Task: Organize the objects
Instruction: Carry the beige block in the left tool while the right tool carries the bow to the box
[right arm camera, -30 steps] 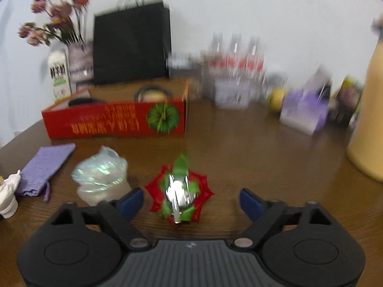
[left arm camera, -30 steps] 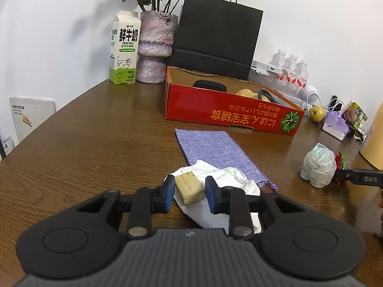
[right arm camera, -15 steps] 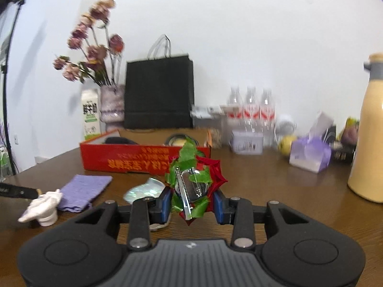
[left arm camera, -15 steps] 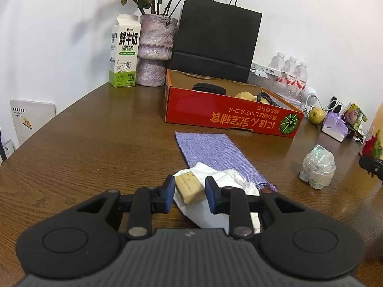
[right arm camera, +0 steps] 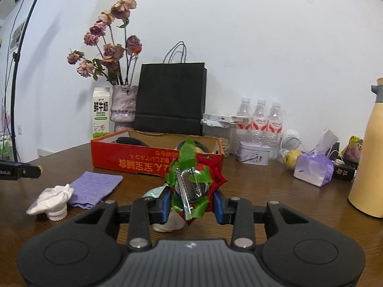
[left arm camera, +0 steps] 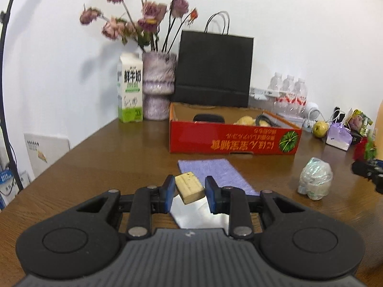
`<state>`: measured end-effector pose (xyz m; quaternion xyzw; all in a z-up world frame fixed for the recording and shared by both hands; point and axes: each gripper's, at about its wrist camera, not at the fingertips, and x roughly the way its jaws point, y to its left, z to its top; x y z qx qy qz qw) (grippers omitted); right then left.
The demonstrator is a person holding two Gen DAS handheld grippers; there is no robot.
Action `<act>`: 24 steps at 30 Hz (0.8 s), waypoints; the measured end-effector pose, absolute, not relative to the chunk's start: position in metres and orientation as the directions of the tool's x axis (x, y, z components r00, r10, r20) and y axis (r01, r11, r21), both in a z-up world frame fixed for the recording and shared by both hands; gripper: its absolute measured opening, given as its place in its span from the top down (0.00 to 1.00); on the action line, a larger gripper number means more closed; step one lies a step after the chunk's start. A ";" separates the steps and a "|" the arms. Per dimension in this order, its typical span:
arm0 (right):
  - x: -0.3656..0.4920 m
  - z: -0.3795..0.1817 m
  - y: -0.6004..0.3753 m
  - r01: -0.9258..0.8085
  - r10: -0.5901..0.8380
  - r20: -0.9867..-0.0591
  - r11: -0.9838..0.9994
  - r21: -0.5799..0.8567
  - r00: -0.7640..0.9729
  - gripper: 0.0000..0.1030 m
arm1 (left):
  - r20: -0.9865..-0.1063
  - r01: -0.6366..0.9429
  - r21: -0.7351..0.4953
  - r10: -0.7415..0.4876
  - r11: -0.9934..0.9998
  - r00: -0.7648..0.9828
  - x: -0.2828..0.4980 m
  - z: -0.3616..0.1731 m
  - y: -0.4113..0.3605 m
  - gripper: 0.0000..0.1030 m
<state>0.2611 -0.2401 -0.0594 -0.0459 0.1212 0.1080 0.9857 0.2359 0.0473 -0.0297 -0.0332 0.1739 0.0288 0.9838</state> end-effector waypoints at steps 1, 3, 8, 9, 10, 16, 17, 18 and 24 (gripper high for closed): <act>0.261 -0.059 -0.238 -0.230 0.207 -0.249 0.971 -0.064 0.946 0.67 | -0.334 -0.064 -0.050 0.044 0.997 0.942 0.234 -0.028 0.043 0.73; 0.261 -0.059 -0.231 -0.242 0.219 -0.248 0.968 -0.064 0.944 0.67 | -0.319 -0.052 -0.038 0.037 0.998 0.947 0.232 -0.026 0.035 0.73; 0.261 -0.059 -0.217 -0.266 0.246 -0.246 0.962 -0.052 0.937 0.67 | -0.308 -0.017 -0.031 0.006 0.999 0.951 0.233 -0.022 0.018 0.73; 0.262 -0.059 -0.215 -0.270 0.251 -0.246 0.962 -0.046 0.936 0.67 | -0.308 -0.011 -0.031 0.001 0.999 0.951 0.233 -0.021 0.015 0.73; 0.263 -0.058 -0.212 -0.273 0.256 -0.245 0.961 -0.040 0.935 0.67 | -0.308 -0.006 -0.030 -0.003 1.000 0.951 0.234 -0.020 0.013 0.73; 0.271 -0.051 -0.202 -0.284 0.274 -0.231 0.959 -0.010 0.934 0.67 | -0.295 0.009 -0.033 -0.018 0.999 0.955 0.242 -0.009 0.005 0.73; 0.272 -0.050 -0.201 -0.285 0.276 -0.231 0.958 -0.009 0.933 0.67 | -0.291 0.012 -0.035 -0.021 0.999 0.956 0.244 -0.006 0.005 0.73; 0.274 -0.048 -0.199 -0.288 0.278 -0.232 0.958 -0.008 0.932 0.67 | -0.288 0.014 -0.034 -0.023 0.999 0.957 0.247 -0.003 0.005 0.73; 0.288 -0.034 -0.192 -0.304 0.296 -0.236 0.953 0.005 0.925 0.67 | -0.280 0.031 -0.043 -0.042 0.999 0.959 0.265 0.012 0.000 0.73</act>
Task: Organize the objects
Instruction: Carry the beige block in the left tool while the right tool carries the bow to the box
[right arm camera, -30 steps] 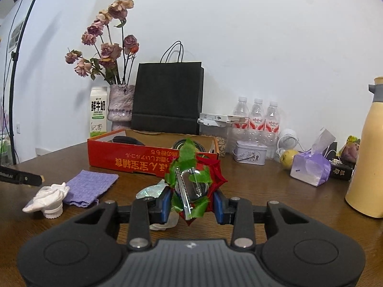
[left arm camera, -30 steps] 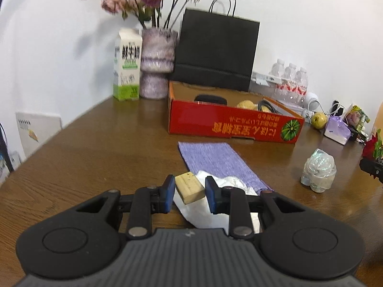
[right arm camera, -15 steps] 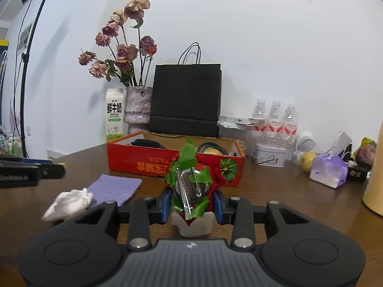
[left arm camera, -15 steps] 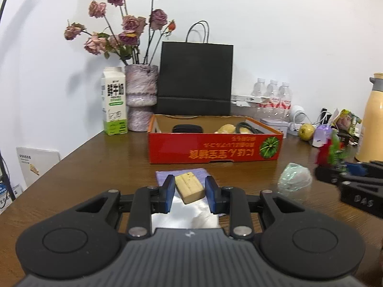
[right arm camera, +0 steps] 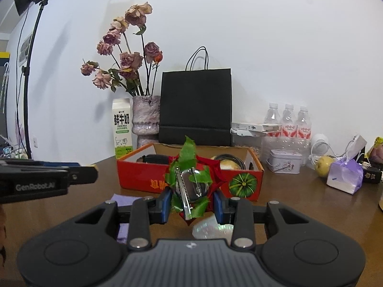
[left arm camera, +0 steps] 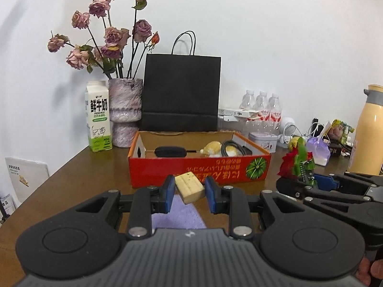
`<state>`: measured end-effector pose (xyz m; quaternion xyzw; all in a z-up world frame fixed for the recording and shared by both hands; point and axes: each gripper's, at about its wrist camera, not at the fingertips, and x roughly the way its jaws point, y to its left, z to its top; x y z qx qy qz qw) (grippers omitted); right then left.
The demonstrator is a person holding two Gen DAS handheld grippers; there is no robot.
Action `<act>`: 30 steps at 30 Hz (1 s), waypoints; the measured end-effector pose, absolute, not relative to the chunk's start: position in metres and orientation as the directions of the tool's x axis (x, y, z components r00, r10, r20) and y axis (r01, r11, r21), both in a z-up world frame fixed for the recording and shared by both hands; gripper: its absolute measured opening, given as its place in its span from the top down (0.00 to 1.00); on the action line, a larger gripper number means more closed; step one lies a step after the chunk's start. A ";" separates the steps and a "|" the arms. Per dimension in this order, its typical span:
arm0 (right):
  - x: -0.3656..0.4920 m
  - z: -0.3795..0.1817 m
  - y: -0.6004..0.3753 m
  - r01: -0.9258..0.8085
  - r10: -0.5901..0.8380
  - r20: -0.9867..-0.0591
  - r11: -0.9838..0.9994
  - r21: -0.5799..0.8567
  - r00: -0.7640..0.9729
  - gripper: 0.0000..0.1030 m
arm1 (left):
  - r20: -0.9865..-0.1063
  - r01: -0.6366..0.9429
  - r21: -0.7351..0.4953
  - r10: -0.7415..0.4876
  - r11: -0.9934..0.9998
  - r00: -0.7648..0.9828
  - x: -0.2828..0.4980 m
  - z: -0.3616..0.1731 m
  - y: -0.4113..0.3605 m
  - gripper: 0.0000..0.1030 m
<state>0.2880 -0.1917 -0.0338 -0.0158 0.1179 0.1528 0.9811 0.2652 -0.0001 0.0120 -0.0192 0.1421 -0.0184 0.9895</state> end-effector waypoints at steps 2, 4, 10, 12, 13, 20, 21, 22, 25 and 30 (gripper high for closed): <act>0.294 -0.027 -0.189 -0.307 0.299 -0.228 0.952 0.000 0.927 0.67 | -0.273 0.031 -0.048 -0.043 0.998 0.961 0.272 0.017 -0.002 0.73; 0.300 -0.021 -0.186 -0.308 0.300 -0.223 0.951 -0.005 0.928 0.67 | -0.263 0.028 -0.049 -0.040 0.998 0.964 0.278 0.022 -0.003 0.73; 0.323 -0.009 -0.181 -0.308 0.302 -0.218 0.951 0.010 0.928 0.67 | -0.268 0.018 -0.064 -0.034 0.998 0.963 0.301 0.032 -0.002 0.73; 0.332 -0.006 -0.181 -0.304 0.301 -0.221 0.952 0.021 0.928 0.67 | -0.276 0.014 -0.067 -0.032 0.998 0.961 0.311 0.035 -0.001 0.73; 0.336 -0.005 -0.181 -0.304 0.303 -0.224 0.952 0.028 0.926 0.67 | -0.277 0.012 -0.067 -0.030 0.998 0.960 0.315 0.036 -0.001 0.73; 0.366 -0.002 -0.178 -0.310 0.314 -0.254 0.949 0.057 0.915 0.67 | -0.275 0.002 -0.068 -0.021 0.998 0.961 0.342 0.043 -0.001 0.73; 0.370 -0.002 -0.177 -0.310 0.314 -0.254 0.949 0.055 0.915 0.67 | -0.277 0.002 -0.071 -0.021 0.997 0.961 0.345 0.043 -0.001 0.73; 0.374 -0.001 -0.176 -0.312 0.315 -0.254 0.949 0.054 0.915 0.67 | -0.278 0.001 -0.074 -0.022 0.997 0.960 0.350 0.044 0.000 0.73; 0.386 0.002 -0.171 -0.317 0.320 -0.252 0.947 0.054 0.913 0.67 | -0.275 -0.005 -0.073 -0.016 0.997 0.961 0.359 0.048 0.001 0.73; 0.404 0.009 -0.166 -0.333 0.337 -0.238 0.941 0.058 0.911 0.67 | -0.283 -0.018 -0.071 -0.003 0.997 0.959 0.375 0.050 0.006 0.73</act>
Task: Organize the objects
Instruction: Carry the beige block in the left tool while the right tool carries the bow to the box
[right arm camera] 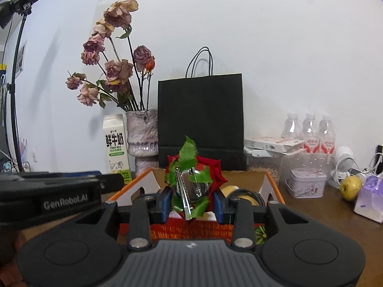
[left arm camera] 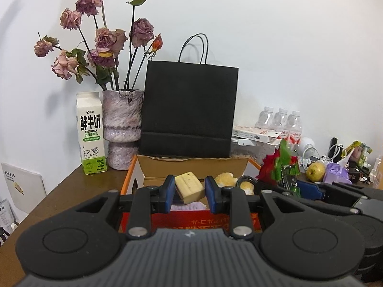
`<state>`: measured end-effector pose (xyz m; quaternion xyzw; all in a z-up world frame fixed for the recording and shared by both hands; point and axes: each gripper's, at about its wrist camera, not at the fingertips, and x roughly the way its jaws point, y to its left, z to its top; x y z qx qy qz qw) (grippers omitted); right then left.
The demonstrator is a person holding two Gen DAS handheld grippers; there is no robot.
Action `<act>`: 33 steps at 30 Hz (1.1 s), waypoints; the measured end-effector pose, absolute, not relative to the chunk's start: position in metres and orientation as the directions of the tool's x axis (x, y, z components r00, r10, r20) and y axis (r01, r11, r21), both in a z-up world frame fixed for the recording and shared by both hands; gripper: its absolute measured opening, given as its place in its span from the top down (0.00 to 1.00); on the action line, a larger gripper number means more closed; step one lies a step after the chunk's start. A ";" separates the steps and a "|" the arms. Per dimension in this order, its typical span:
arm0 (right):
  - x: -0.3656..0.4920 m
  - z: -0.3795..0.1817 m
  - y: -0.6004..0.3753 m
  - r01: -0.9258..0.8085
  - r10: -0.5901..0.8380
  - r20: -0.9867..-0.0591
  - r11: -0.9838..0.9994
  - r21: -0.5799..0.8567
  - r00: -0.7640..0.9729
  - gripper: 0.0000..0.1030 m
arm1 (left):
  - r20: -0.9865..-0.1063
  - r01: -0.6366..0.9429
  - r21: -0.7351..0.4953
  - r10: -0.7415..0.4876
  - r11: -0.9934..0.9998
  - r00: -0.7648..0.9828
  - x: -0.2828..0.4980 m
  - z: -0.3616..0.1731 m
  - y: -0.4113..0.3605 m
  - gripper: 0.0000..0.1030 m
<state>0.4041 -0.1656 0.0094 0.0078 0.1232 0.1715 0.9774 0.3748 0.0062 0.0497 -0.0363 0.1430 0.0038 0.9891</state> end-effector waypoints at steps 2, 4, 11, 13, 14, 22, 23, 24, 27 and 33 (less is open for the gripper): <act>0.410 0.011 -0.165 -0.334 0.338 -0.233 0.941 0.057 0.912 0.67 | -0.281 -0.024 -0.068 0.004 0.997 0.960 0.381 0.050 0.007 0.73; 0.416 0.013 -0.166 -0.330 0.335 -0.231 0.942 0.061 0.913 0.67 | -0.276 -0.027 -0.069 0.007 0.997 0.961 0.388 0.051 0.007 0.73; 0.441 0.023 -0.172 -0.326 0.337 -0.219 0.941 0.087 0.916 0.67 | -0.275 -0.024 -0.075 0.002 0.997 0.961 0.411 0.055 0.007 0.73; 0.448 0.025 -0.174 -0.326 0.339 -0.215 0.941 0.097 0.916 0.67 | -0.272 -0.023 -0.079 0.001 0.997 0.962 0.418 0.056 0.008 0.73; 0.452 0.026 -0.175 -0.326 0.340 -0.214 0.940 0.099 0.916 0.67 | -0.270 -0.023 -0.080 0.000 0.997 0.963 0.421 0.057 0.008 0.73; 0.478 0.030 -0.172 -0.331 0.345 -0.220 0.938 0.099 0.912 0.67 | -0.272 -0.020 -0.090 -0.005 0.996 0.962 0.445 0.058 0.011 0.73; 0.481 0.030 -0.171 -0.333 0.347 -0.221 0.938 0.098 0.911 0.67 | -0.272 -0.020 -0.091 -0.006 0.996 0.962 0.448 0.058 0.012 0.73; 0.484 0.031 -0.170 -0.335 0.348 -0.222 0.937 0.095 0.911 0.67 | -0.272 -0.020 -0.092 -0.006 0.996 0.962 0.451 0.058 0.012 0.73; 0.495 0.031 -0.167 -0.339 0.349 -0.231 0.937 0.087 0.908 0.67 | -0.274 -0.021 -0.093 -0.006 0.995 0.962 0.460 0.058 0.013 0.73; 0.517 0.027 -0.166 -0.333 0.342 -0.260 0.940 0.079 0.903 0.67 | -0.283 -0.024 -0.093 -0.003 0.995 0.959 0.479 0.059 0.016 0.73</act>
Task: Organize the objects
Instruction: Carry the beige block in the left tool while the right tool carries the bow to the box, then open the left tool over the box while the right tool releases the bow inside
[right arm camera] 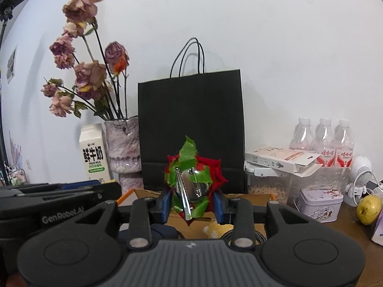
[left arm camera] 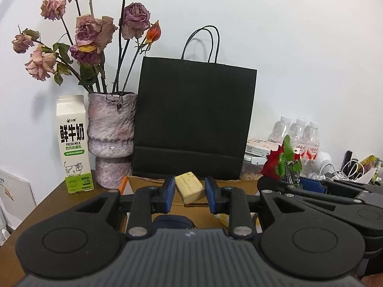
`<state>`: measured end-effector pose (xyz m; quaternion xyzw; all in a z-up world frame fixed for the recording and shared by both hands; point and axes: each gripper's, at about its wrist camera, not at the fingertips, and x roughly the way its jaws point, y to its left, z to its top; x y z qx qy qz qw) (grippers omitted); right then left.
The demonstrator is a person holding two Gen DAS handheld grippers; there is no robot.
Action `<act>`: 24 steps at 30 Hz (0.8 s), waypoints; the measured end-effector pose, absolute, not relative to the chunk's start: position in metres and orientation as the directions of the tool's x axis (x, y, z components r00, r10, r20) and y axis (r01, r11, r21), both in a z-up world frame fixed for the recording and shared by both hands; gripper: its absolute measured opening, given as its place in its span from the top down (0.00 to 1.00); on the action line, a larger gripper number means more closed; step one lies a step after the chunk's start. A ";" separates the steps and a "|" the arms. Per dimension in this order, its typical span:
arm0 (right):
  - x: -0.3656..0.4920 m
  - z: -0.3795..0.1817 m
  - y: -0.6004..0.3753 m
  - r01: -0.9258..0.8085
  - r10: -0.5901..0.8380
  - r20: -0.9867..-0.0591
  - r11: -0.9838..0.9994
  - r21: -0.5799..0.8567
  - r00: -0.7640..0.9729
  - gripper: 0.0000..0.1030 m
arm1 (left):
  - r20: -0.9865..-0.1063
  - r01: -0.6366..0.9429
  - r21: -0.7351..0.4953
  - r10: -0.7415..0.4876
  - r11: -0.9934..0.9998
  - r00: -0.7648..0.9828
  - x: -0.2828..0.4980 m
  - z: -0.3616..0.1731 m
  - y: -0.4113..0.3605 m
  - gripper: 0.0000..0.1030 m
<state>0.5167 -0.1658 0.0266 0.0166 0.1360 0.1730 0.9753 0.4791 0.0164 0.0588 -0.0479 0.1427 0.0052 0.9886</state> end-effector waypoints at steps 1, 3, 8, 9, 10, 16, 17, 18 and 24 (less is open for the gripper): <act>0.520 0.026 -0.166 -0.331 0.340 -0.264 0.940 0.078 0.903 0.67 | -0.283 -0.025 -0.091 -0.002 0.996 0.959 0.481 0.059 0.017 0.73; 0.527 0.024 -0.165 -0.330 0.337 -0.274 0.941 0.076 0.901 0.67 | -0.285 -0.026 -0.087 0.000 0.996 0.958 0.487 0.058 0.018 0.73; 0.542 0.016 -0.162 -0.326 0.331 -0.316 0.943 0.067 0.889 0.67 | -0.304 -0.028 -0.079 0.003 0.996 0.953 0.499 0.052 0.019 0.73; 0.545 0.014 -0.162 -0.328 0.331 -0.324 0.942 0.067 0.886 0.67 | -0.308 -0.029 -0.077 0.004 0.997 0.952 0.502 0.051 0.020 0.73; 0.548 0.012 -0.162 -0.327 0.330 -0.330 0.943 0.065 0.884 0.67 | -0.311 -0.030 -0.075 0.005 0.997 0.950 0.504 0.049 0.020 0.73; 0.563 0.000 -0.158 -0.320 0.313 -0.375 0.946 0.046 0.873 0.67 | -0.344 -0.033 -0.064 0.009 0.997 0.939 0.522 0.039 0.025 0.73; 0.565 -0.003 -0.158 -0.320 0.311 -0.384 0.946 0.043 0.869 0.67 | -0.350 -0.035 -0.062 0.011 0.997 0.936 0.525 0.037 0.026 0.73; 0.567 -0.005 -0.157 -0.319 0.308 -0.392 0.947 0.039 0.867 0.67 | -0.356 -0.037 -0.061 0.013 0.997 0.934 0.528 0.036 0.027 0.73; 0.579 -0.017 -0.155 -0.311 0.290 -0.424 0.950 0.021 0.858 0.66 | -0.383 -0.039 -0.064 0.012 0.997 0.924 0.543 0.028 0.032 0.72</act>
